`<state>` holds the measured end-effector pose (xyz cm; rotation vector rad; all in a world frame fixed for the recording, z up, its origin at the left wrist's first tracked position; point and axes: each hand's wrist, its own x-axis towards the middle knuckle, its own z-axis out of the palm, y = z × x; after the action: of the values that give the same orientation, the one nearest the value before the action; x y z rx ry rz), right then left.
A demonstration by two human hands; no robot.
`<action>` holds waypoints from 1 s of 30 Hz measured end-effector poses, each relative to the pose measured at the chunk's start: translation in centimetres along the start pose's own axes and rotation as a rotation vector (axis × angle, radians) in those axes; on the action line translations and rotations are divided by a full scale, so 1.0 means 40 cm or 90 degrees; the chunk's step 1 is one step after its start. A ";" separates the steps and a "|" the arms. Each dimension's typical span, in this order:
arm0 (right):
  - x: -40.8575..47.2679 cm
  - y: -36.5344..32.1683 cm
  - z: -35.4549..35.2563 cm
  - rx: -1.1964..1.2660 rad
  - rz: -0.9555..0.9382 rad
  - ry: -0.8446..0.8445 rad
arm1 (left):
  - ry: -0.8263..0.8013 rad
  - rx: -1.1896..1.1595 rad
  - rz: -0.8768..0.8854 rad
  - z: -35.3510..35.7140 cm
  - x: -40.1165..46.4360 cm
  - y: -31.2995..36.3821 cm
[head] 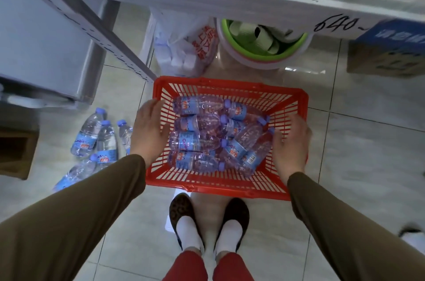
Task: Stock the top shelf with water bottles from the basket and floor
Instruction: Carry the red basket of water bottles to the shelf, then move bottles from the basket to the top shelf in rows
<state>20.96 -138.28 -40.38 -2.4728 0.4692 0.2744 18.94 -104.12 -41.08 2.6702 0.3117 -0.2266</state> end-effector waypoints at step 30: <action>0.064 -0.033 0.275 0.417 0.318 -0.134 | -0.301 0.311 0.184 0.211 0.043 -0.046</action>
<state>22.86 -131.42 -49.22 -1.6473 0.9165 0.4844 19.21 -105.93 -49.70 2.9612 -0.3175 -0.9219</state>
